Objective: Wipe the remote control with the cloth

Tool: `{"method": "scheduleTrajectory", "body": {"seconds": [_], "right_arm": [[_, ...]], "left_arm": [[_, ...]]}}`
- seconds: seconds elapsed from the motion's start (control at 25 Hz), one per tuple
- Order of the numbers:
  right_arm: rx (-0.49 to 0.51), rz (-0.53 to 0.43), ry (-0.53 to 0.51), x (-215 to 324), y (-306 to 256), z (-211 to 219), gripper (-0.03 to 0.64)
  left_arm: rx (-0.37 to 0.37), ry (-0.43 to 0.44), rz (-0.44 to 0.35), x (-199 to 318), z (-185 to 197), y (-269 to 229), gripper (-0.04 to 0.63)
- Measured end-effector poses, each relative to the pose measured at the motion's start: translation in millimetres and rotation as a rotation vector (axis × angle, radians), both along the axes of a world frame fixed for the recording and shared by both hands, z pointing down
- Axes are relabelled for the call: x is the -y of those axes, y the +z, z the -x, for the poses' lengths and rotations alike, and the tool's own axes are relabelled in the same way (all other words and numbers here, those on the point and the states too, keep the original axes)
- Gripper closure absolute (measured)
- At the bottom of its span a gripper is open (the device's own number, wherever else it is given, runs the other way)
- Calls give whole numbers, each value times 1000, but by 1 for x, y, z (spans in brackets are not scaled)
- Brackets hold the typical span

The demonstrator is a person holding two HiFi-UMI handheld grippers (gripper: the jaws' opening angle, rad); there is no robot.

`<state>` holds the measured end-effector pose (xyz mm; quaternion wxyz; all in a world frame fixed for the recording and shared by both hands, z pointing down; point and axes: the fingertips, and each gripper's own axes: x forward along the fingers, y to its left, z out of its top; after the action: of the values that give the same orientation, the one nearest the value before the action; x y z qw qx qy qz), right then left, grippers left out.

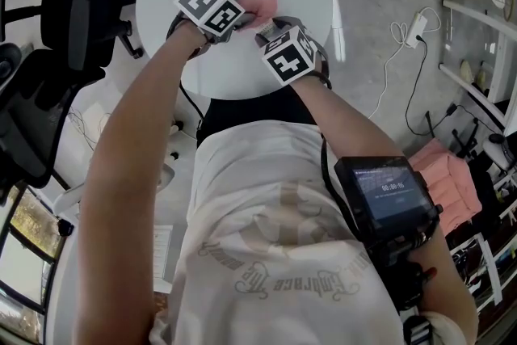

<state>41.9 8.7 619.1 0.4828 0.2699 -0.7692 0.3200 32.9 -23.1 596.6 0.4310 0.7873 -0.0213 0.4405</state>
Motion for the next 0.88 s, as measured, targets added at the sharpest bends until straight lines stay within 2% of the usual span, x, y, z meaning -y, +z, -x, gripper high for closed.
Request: {"method": "scheduleTrajectory", "body": {"seconds": [0.24,0.52,0.72,0.88], "right_arm": [[7,7,5,0,0,2,400],[8,12,4,-1,0,2,400],[8,14,8,0,1,1,400],[9,17,7,0,2,1,400]], "left_arm": [[76,-45,-71,25,24,7,558],[209,-158,-181,67,59,14,558],[257,-140,-229,74,62,14,558],[349,-183,-295,85,77,18,560]]}}
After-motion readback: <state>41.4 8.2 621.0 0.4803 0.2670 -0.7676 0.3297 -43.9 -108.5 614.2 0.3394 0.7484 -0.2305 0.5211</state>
